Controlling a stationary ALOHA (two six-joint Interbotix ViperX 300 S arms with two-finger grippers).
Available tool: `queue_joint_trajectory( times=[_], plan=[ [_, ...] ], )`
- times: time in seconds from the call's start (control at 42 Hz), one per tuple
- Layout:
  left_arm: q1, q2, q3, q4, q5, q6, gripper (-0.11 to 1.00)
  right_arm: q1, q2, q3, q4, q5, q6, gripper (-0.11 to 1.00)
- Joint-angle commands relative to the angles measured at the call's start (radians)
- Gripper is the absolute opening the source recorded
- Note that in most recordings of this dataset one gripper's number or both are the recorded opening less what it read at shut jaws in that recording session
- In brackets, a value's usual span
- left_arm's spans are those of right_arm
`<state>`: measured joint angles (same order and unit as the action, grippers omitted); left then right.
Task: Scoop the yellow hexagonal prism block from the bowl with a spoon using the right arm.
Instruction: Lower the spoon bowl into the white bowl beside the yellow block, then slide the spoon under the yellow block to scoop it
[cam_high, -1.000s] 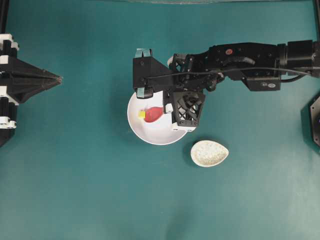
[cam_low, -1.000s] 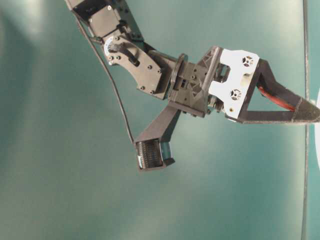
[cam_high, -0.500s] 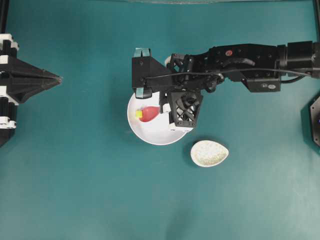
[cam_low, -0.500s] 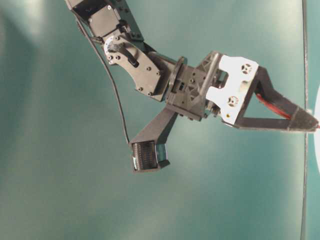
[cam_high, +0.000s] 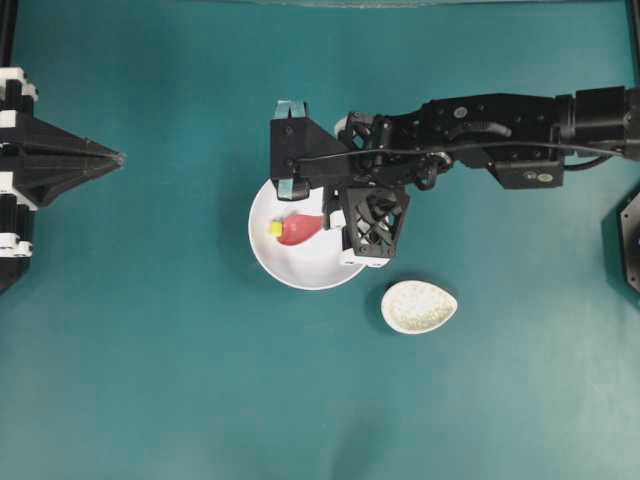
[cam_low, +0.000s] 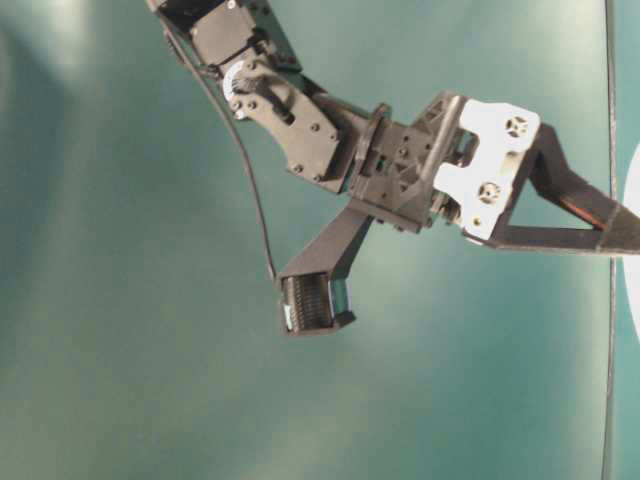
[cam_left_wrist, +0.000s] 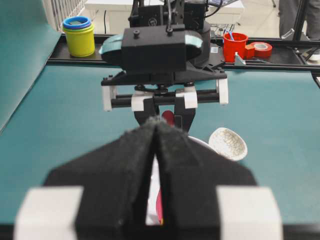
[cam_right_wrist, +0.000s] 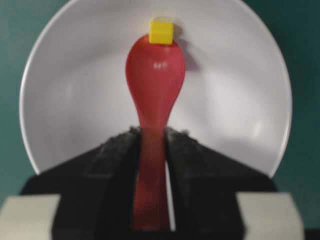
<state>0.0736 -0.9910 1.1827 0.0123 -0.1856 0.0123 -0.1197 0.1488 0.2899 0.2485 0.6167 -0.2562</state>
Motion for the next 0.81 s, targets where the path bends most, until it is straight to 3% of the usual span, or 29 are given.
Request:
queue_joint_trajectory(
  times=[0.0, 0.786],
  plan=[
    [0.003, 0.005, -0.025, 0.002, -0.008, 0.0, 0.0, 0.003, -0.049, 0.006, 0.011, -0.031, 0.0, 0.23],
    [0.003, 0.005, -0.025, 0.0, -0.012, 0.0, 0.0, 0.02, -0.14, 0.169, 0.044, -0.268, 0.002, 0.23]
  ],
)
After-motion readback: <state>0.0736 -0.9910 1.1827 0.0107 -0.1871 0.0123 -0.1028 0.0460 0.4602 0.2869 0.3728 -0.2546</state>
